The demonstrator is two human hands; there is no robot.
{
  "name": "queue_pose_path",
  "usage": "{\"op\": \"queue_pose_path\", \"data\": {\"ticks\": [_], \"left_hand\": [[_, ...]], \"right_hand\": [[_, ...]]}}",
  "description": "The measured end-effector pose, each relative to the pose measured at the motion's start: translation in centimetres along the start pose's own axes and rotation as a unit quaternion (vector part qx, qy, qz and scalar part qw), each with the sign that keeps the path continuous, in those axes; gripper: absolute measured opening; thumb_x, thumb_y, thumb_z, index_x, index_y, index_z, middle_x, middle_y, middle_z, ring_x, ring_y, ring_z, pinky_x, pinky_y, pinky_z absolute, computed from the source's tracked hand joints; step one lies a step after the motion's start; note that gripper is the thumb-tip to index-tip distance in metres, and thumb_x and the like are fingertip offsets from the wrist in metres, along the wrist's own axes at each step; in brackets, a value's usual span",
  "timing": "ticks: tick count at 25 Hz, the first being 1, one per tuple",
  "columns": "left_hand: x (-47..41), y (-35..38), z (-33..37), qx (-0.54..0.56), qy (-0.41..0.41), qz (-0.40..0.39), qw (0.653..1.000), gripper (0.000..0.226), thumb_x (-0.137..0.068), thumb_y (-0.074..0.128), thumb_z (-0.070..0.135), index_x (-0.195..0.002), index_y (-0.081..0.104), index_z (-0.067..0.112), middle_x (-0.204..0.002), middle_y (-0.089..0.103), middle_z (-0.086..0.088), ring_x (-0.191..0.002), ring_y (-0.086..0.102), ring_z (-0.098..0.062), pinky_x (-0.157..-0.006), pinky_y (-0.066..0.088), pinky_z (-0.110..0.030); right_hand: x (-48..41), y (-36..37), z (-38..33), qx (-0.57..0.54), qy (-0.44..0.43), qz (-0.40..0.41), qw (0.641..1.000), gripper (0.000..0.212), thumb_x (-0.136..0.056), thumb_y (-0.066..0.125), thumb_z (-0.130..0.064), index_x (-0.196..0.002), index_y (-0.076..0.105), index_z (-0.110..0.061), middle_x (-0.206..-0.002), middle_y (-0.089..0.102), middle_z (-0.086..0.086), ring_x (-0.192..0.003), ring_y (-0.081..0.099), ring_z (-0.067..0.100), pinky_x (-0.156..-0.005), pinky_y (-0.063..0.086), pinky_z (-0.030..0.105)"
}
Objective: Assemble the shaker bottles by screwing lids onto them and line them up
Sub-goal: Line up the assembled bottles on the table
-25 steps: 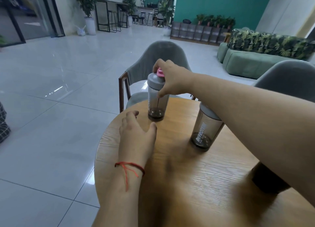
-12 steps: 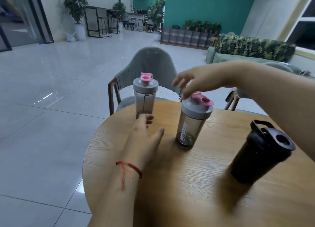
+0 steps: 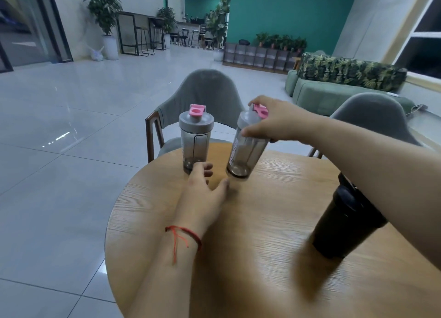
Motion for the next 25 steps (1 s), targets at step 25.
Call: {"op": "queue_pose_path", "data": {"ticks": [25], "left_hand": [[-1.3, -1.5, -2.6, -0.028, -0.040, 0.005, 0.999, 0.056, -0.104, 0.072, 0.044, -0.153, 0.048, 0.031, -0.137, 0.063, 0.007, -0.127, 0.064, -0.019, -0.110, 0.058, -0.049]], "right_hand": [[-7.7, 6.1, -1.5, 0.058, -0.013, -0.016, 0.998, 0.108, -0.078, 0.092, -0.056, -0.163, 0.034, -0.027, -0.159, 0.054, 0.011, -0.121, 0.065, 0.033, -0.077, 0.055, 0.027]]}}
Point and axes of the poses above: each hand's wrist, its own x-axis away from the middle knuckle, its own y-axis out of the palm, z = x × y, the point moved 7 cm from there along -x, towards the middle knuckle
